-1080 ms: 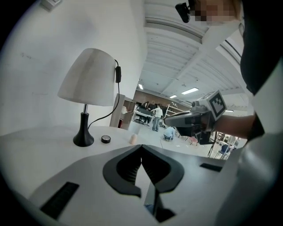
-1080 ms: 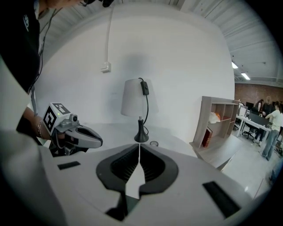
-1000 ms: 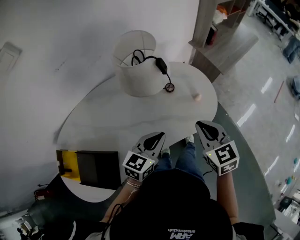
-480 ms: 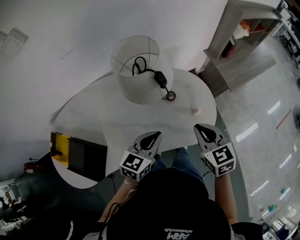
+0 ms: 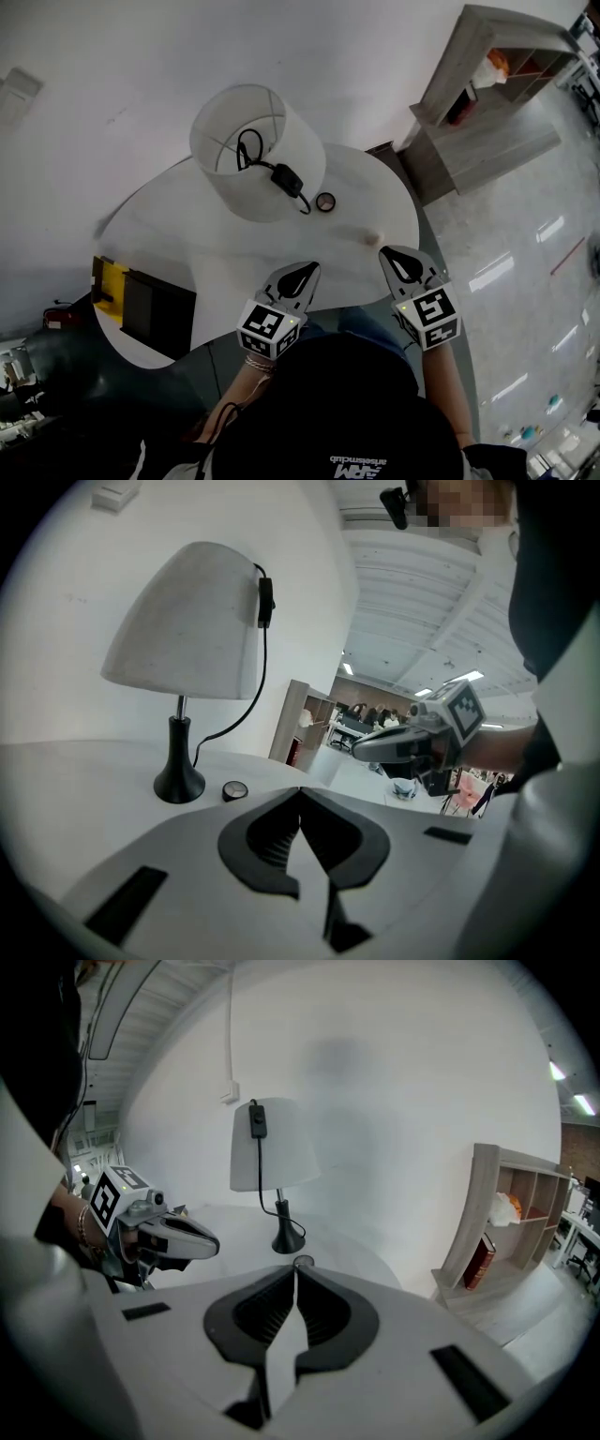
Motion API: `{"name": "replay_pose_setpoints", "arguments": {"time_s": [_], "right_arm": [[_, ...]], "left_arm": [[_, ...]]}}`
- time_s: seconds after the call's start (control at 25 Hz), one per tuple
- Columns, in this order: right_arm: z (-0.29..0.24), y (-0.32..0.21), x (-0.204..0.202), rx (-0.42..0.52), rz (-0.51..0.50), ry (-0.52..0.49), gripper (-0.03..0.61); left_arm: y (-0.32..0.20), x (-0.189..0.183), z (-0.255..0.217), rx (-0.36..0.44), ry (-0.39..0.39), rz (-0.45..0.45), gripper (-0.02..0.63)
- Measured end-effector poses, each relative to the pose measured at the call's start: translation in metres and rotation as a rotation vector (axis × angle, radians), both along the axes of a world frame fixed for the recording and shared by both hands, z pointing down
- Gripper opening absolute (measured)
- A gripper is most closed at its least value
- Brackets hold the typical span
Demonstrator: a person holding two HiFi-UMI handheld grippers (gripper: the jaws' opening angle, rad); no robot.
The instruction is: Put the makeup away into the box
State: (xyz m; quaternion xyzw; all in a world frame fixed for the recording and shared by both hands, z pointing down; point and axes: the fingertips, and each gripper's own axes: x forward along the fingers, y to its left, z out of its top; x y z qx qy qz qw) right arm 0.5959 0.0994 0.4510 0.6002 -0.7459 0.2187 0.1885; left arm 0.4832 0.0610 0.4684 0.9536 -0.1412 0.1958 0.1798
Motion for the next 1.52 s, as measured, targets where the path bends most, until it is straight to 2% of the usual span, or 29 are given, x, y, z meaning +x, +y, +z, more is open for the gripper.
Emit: {"name": "replay_pose_setpoints", "arguments": {"time_s": [0.28, 0.8, 1.0, 1.04, 1.08, 1.12, 1.52], "right_arm": [[0.026, -0.001, 0.016, -0.068, -0.062, -0.02, 0.023], [0.07, -0.007, 0.025, -0.168, -0.181, -0.028, 0.025], [0.083, -0.01, 0.026, -0.207, -0.231, 0.026, 0.029], [0.086, -0.01, 0.027, -0.214, -0.24, 0.033, 0.047], [0.089, -0.011, 0.027, -0.223, -0.246, 0.041, 0.102], [0.093, -0.011, 0.028, -0.232, -0.251, 0.05, 0.127], [0.124, -0.018, 0.026, -0.269, -0.299, 0.07, 0.204]], "left_arm": [[0.0, 0.026, 0.018, -0.026, -0.037, -0.009, 0.017], [-0.011, 0.051, 0.047, -0.067, -0.084, -0.076, 0.017], [-0.013, 0.056, 0.055, -0.087, -0.096, -0.091, 0.017], [-0.013, 0.057, 0.057, -0.09, -0.097, -0.094, 0.017], [-0.014, 0.059, 0.058, -0.093, -0.098, -0.098, 0.017], [-0.014, 0.06, 0.06, -0.096, -0.099, -0.102, 0.017], [-0.015, 0.062, 0.074, -0.122, -0.118, -0.141, 0.017]]}}
